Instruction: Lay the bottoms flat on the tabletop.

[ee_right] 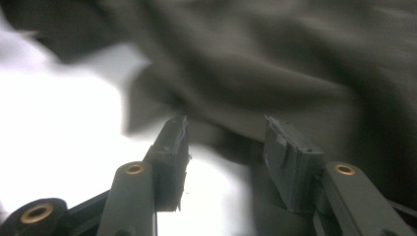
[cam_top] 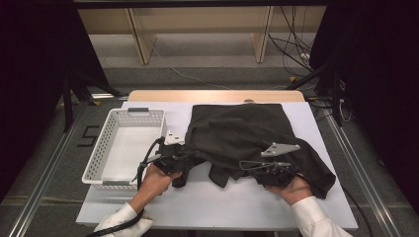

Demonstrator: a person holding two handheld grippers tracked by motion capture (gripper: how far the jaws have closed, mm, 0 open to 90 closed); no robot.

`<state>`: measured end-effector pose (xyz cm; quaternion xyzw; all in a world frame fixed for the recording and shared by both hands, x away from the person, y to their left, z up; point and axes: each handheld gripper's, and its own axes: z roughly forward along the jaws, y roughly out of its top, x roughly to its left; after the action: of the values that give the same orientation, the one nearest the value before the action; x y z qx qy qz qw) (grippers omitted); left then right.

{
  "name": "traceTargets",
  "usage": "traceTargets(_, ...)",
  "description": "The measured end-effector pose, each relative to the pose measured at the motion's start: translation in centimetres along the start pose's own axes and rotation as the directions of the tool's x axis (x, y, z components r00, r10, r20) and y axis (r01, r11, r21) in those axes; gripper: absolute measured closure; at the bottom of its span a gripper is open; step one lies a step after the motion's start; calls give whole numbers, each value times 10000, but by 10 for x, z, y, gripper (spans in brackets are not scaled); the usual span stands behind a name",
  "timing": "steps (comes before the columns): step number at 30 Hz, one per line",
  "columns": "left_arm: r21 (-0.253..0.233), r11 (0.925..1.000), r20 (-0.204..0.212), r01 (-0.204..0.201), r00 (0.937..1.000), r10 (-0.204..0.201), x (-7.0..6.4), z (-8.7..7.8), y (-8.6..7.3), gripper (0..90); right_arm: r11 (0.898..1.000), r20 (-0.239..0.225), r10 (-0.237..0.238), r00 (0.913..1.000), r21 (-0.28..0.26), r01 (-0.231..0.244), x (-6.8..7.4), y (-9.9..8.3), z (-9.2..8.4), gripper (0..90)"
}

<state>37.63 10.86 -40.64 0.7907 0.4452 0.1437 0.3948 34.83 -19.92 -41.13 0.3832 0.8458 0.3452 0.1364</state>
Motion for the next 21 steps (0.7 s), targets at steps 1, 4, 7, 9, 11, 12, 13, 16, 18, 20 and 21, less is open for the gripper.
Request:
traceTargets(1,-60,10000,0,17,10000,-17,-1,0,0,857,9998,-326,-105,9994,138,109,7,1,6,524)
traceTargets(4,-183,9998,7,-13,10000,13,-2,-2,1,858,9957,-838,-326,9959,840,397,22,2,32,515)
traceTargets(7,-252,9997,83,-32,10000,34,-3,-4,3,858,9876,-778,-494,9957,1449,603,27,3,56,471)
traceTargets(9,-273,9996,105,-82,9999,84,-4,-5,3,859,9868,-164,-500,9986,1531,520,24,6,67,422)
traceTargets(11,-239,9996,132,-118,9998,122,-5,-4,2,858,9918,173,-269,9995,1253,246,17,11,73,385)
traceTargets(12,-205,9997,157,-112,9998,115,-5,-3,2,859,9936,122,-6,9999,1131,-8,14,14,75,374)
traceTargets(13,-213,9997,169,-85,9998,89,-5,-3,2,859,9938,39,152,9999,1099,-155,11,16,79,373)
traceTargets(16,-146,9998,250,-138,9996,142,-6,-2,1,858,9837,462,-93,9989,1798,8,14,16,95,455)
traceTargets(18,-139,9997,272,-211,9994,215,-8,-2,1,858,9788,983,-526,9938,2023,318,18,15,99,622)
traceTargets(20,-136,9996,287,-260,9992,264,-9,-2,0,858,9774,842,-544,9950,2081,359,19,15,96,791)
traceTargets(21,-129,9996,303,-252,9992,256,-10,-2,-1,858,9762,814,-622,9947,2122,437,20,15,93,830)
